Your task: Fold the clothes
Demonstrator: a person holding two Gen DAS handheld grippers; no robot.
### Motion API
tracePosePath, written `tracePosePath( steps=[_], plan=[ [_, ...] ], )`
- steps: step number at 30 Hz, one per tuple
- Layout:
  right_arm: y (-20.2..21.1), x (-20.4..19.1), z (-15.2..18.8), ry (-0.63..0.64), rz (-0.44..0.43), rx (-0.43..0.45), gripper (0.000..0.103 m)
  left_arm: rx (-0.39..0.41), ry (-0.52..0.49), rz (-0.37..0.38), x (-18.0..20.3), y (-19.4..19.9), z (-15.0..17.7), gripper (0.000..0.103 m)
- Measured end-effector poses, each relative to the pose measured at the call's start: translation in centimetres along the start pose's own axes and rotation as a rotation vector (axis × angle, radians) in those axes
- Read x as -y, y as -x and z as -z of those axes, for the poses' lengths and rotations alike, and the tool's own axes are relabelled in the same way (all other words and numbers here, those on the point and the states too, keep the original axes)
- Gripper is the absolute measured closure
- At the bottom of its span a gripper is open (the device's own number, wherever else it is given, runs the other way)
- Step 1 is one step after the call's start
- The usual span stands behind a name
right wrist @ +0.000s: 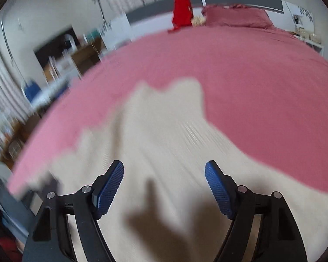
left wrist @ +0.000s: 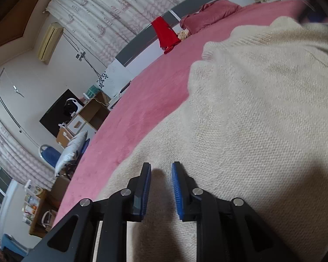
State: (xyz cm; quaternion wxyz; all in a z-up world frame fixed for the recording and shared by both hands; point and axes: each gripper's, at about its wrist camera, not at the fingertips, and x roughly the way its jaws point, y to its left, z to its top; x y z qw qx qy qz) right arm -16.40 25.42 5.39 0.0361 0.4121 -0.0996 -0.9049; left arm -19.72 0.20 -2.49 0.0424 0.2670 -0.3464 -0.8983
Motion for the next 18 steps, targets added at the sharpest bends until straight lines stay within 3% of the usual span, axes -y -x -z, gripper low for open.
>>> tracePosePath(
  steps=[2,4,6,7,11,14,18],
  plan=[
    [-0.6,1.4,2.1,0.053,0.121,-0.063,0.03,-0.012,-0.016,-0.015,-0.3,0.3,0.6,0.079],
    [-0.5,2.8,3.1,0.112,0.162,-0.023,0.032,-0.036,-0.023,-0.026,-1.1,0.7,1.8,0.079],
    [0.3,4.4,3.2,0.089,0.262,-0.005,0.031,-0.06,-0.03,-0.037,-1.8,1.0,3.0,0.079],
    [0.6,5.3,3.1,0.034,0.265,-0.003,0.031,-0.075,-0.026,-0.03,-2.1,1.0,3.4,0.079],
    [1.9,5.3,2.4,-0.055,0.211,-0.026,0.031,-0.109,-0.056,0.005,-2.7,1.2,3.6,0.079],
    [6.2,5.0,3.5,-0.11,0.134,0.031,0.029,-0.142,-0.134,0.017,-2.4,1.7,2.7,0.079],
    [9.6,3.2,6.6,-0.108,0.041,0.007,0.024,-0.085,-0.081,0.026,-2.2,5.2,0.6,0.077]
  ],
)
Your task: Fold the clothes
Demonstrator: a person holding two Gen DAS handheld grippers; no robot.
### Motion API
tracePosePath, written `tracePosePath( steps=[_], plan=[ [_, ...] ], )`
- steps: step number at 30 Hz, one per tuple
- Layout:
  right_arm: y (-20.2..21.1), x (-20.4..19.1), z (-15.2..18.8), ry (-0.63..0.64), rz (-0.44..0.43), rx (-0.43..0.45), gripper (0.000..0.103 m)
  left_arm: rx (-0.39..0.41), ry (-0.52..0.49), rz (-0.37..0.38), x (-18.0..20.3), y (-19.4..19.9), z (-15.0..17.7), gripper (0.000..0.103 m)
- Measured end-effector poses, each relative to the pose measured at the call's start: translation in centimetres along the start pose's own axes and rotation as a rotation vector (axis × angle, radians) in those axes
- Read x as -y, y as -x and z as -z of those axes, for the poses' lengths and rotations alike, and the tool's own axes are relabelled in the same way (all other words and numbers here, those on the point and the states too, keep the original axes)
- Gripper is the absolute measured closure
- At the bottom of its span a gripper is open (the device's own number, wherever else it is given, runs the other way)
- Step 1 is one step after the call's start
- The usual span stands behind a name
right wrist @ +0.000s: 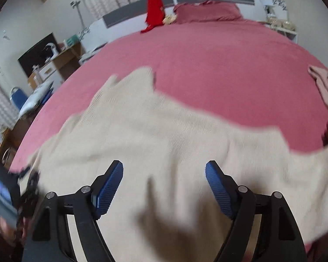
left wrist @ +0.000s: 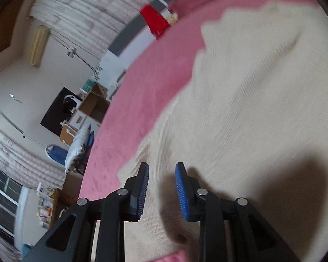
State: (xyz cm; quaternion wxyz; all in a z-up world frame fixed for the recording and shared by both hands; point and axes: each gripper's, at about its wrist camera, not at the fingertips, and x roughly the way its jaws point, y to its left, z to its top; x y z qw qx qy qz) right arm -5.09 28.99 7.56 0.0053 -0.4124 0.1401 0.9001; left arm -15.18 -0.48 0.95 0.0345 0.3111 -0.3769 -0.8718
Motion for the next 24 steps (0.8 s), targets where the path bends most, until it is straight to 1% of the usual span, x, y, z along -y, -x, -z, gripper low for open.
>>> tracePosePath(
  steps=[1,2,4,5,6,7,9,10,11,12,13,14,16,17,19,20,21,22,23,24],
  plan=[
    [0.5,-0.2,0.6,0.004,-0.013,-0.017,0.024,0.025,0.034,0.041,0.4,1.6,-0.7,0.077],
    [0.6,-0.3,1.2,0.014,-0.019,-0.036,0.024,0.034,0.054,0.084,0.9,2.6,-1.0,0.076],
    [-0.8,-1.0,3.9,0.041,0.004,-0.107,0.024,0.041,0.088,0.169,2.2,4.3,-1.5,0.076],
    [-1.6,-1.9,4.6,0.04,0.016,-0.151,0.024,0.034,0.089,0.228,3.6,5.1,-1.4,0.075],
    [-2.5,-2.7,5.8,0.043,0.018,-0.19,0.02,0.025,0.067,0.246,4.8,5.3,-1.1,0.073],
    [-2.7,-3.6,6.9,0.087,0.051,-0.186,0.018,0.011,0.026,0.239,6.0,5.4,-0.5,0.075],
    [-2.4,-5.6,8.2,0.199,0.098,-0.169,0.014,0.057,-0.088,0.123,8.4,6.3,1.9,0.076],
    [-2.3,-6.7,8.8,0.255,0.121,-0.16,0.014,0.097,-0.127,0.068,9.0,7.0,3.1,0.076],
    [-2.1,-7.7,9.4,0.311,0.145,-0.151,0.014,0.101,-0.138,0.06,9.0,7.3,4.0,0.077],
    [-1.9,-7.6,9.6,0.302,0.128,-0.154,0.01,0.103,-0.147,0.054,8.9,7.6,4.8,0.078],
    [-1.6,-7.4,9.8,0.292,0.111,-0.158,0.008,0.1,-0.138,0.06,8.5,7.7,5.3,0.078],
    [-1.4,-7.2,10.0,0.282,0.094,-0.162,0.007,0.076,-0.119,0.078,7.8,7.6,6.0,0.078],
    [-0.9,-6.9,10.4,0.263,0.06,-0.169,0.007,0.047,-0.096,0.107,7.1,7.5,6.5,0.077],
    [-0.6,-7.2,10.5,0.284,0.053,-0.194,0.007,0.033,-0.086,0.121,6.8,7.5,6.7,0.077],
    [0.8,-7.0,10.1,0.298,0.041,-0.222,0.007,0.017,-0.119,0.135,6.8,7.8,6.5,0.078],
    [1.7,-6.9,9.9,0.291,0.04,-0.196,0.007,0.008,-0.121,0.15,6.6,8.0,6.0,0.078],
    [3.0,-6.7,9.7,0.263,0.036,-0.139,0.007,0.009,-0.093,0.18,6.3,8.3,5.5,0.078],
    [3.7,-6.4,9.7,0.236,0.023,-0.108,0.007,0.011,-0.064,0.209,5.9,8.5,4.9,0.076],
    [3.9,-6.2,9.7,0.219,0.016,-0.101,0.007,0.028,-0.018,0.232,5.7,8.9,4.1,0.075],
    [3.3,-6.0,10.0,0.202,0.025,-0.132,0.007,0.045,0.026,0.252,5.5,9.3,3.3,0.074]
  ],
)
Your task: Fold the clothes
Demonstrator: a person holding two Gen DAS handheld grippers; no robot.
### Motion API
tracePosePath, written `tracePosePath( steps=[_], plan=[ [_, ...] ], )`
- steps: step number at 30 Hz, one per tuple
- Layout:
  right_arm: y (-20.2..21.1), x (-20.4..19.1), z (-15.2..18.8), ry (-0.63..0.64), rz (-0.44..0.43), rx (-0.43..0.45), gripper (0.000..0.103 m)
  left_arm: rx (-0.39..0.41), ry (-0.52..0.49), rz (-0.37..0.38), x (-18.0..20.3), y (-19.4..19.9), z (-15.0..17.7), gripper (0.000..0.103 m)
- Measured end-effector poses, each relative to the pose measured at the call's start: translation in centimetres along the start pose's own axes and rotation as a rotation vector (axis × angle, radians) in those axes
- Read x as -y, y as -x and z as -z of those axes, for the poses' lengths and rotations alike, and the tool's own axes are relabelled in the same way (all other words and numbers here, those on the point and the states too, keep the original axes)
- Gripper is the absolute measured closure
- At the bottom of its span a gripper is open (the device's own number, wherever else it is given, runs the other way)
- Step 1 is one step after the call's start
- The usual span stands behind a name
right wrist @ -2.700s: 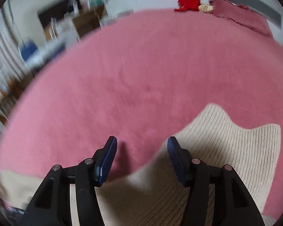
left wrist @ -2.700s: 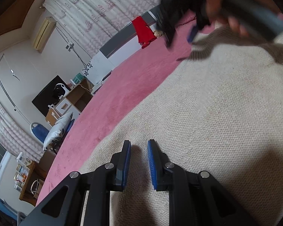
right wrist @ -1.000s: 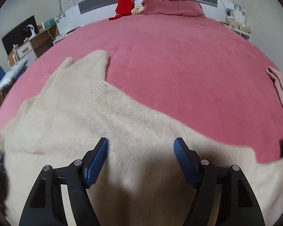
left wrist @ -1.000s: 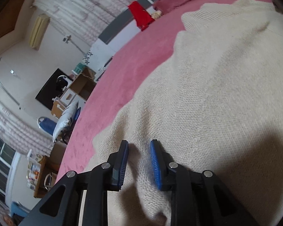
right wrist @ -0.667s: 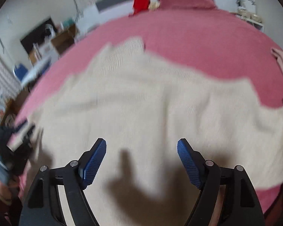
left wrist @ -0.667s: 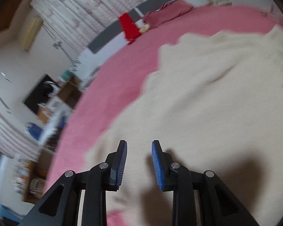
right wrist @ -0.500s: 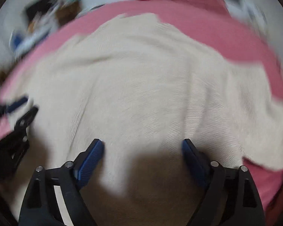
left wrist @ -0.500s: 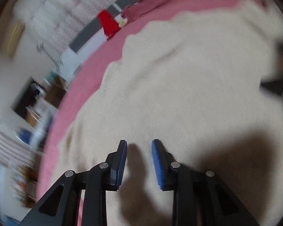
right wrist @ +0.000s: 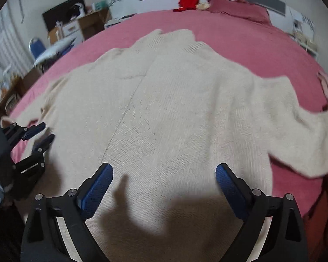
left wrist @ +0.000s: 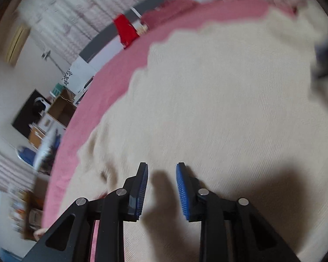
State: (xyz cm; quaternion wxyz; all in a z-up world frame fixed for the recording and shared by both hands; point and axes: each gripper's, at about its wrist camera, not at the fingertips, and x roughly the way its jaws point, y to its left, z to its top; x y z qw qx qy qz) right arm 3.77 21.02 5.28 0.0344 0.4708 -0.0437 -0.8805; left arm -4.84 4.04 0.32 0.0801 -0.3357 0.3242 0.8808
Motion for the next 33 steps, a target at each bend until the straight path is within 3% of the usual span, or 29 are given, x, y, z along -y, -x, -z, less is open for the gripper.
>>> tracePosePath(
  steps=[2,3,5,7,11,13,15,19,20,22,24,25,28,31,33],
  plan=[
    [-0.6,-0.4,1.1,0.006,0.018,-0.037,0.006,-0.021,0.005,-0.006,0.7,-0.8,-0.7,0.073],
    [-0.6,-0.9,1.9,0.029,0.032,-0.042,0.004,-0.069,-0.039,-0.002,1.8,-1.8,-0.4,0.073],
    [-0.5,-2.2,3.4,0.105,0.041,-0.05,0.0,-0.023,-0.115,-0.067,3.4,-1.4,1.1,0.074],
    [0.1,-3.1,4.3,0.173,0.028,-0.045,0.0,0.022,-0.188,-0.13,5.0,-0.9,2.6,0.084],
    [1.1,-1.2,4.9,0.15,-0.082,-0.028,0.0,0.006,-0.137,-0.098,4.4,0.3,4.2,0.085],
    [0.1,-0.5,3.5,0.138,-0.108,-0.039,0.0,0.006,-0.122,-0.069,3.9,0.8,3.8,0.084],
    [1.3,0.6,2.8,0.041,-0.148,0.044,0.0,0.012,-0.05,-0.028,2.7,1.1,2.6,0.083],
    [2.1,4.9,1.6,-0.227,-0.159,0.11,0.0,0.042,0.115,0.008,1.5,1.3,-0.5,0.082],
    [1.7,5.8,1.4,-0.274,-0.163,0.092,0.0,0.039,0.127,0.009,1.6,0.9,-1.1,0.081],
    [1.6,7.9,1.1,-0.357,-0.156,0.093,0.0,-0.003,0.11,-0.011,2.4,-0.3,-1.6,0.075],
    [1.8,10.6,0.4,-0.427,-0.033,0.095,0.0,-0.066,0.082,-0.034,3.6,-2.0,-1.1,0.074],
    [1.7,11.9,0.3,-0.46,0.01,0.079,0.0,-0.032,0.081,-0.056,4.0,-1.7,-0.5,0.075],
    [1.4,15.1,0.7,-0.585,-0.027,0.049,0.0,0.006,0.038,-0.118,4.8,-0.9,-0.1,0.075],
    [1.2,15.2,0.3,-0.609,-0.065,0.064,0.0,-0.012,0.043,-0.089,4.4,-0.7,-0.3,0.075],
    [0.9,15.5,0.3,-0.641,-0.079,0.079,0.0,-0.03,0.075,-0.022,3.1,-0.5,-0.6,0.075]
  ],
)
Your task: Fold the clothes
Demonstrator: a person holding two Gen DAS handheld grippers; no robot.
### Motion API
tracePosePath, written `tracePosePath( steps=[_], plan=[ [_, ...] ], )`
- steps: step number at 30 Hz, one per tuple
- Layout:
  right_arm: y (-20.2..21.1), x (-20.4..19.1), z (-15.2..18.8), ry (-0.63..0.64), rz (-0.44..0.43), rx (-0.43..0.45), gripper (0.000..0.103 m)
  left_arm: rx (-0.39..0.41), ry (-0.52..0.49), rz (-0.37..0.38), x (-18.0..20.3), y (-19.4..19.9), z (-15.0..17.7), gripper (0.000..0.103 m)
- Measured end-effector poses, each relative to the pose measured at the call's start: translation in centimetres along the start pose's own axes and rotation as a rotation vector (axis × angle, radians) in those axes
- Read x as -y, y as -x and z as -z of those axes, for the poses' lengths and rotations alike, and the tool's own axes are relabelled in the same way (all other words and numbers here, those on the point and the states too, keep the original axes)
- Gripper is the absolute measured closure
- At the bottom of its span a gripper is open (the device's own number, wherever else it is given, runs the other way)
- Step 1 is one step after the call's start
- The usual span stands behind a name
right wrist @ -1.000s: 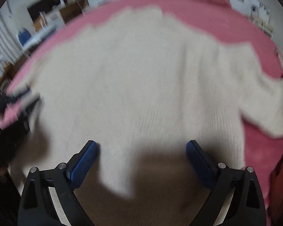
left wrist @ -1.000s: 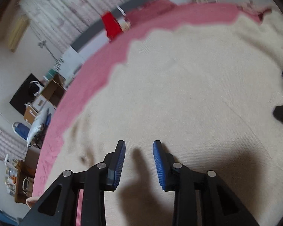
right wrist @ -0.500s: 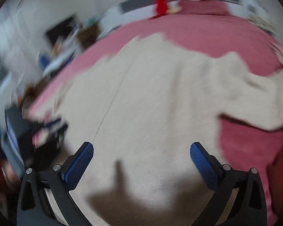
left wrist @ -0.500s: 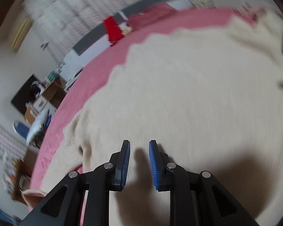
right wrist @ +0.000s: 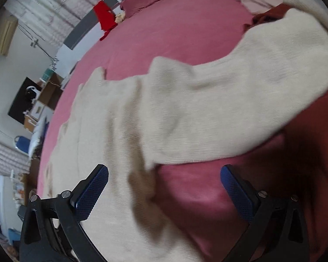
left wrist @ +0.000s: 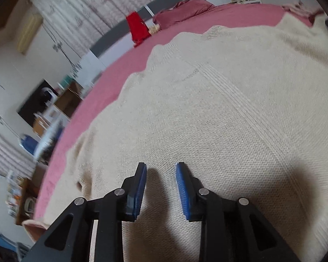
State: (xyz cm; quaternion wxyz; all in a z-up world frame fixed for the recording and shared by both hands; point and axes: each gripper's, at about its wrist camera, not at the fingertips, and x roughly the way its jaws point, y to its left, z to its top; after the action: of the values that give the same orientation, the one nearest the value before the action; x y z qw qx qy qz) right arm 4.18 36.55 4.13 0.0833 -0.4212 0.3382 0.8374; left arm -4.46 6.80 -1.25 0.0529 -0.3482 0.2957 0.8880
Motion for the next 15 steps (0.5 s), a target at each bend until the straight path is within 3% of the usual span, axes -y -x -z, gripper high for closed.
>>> tracePosePath(
  steps=[2,5,6,8,12,15],
  plan=[
    [-0.4,0.3,-0.1,-0.066,0.003,0.035,0.0,0.01,0.035,0.031,-1.6,0.2,-0.3,0.072],
    [0.5,0.8,-1.4,-0.109,-0.003,0.075,0.0,0.032,0.085,-0.072,-3.8,0.1,0.0,0.072],
    [1.1,0.8,-2.2,-0.102,-0.004,0.091,0.0,0.008,0.106,-0.098,-4.6,-0.6,0.5,0.071],
    [2.8,0.6,-4.2,-0.063,0.012,0.146,0.0,-0.089,0.143,-0.071,-5.2,-3.1,2.2,0.07],
    [7.4,1.0,-10.1,0.105,0.224,0.269,0.0,-0.046,0.119,-0.11,-4.2,-2.5,2.6,0.07],
    [10.8,4.7,-14.2,0.107,0.398,0.324,0.0,-0.037,0.065,-0.173,-2.9,-2.6,2.4,0.072]
  ],
)
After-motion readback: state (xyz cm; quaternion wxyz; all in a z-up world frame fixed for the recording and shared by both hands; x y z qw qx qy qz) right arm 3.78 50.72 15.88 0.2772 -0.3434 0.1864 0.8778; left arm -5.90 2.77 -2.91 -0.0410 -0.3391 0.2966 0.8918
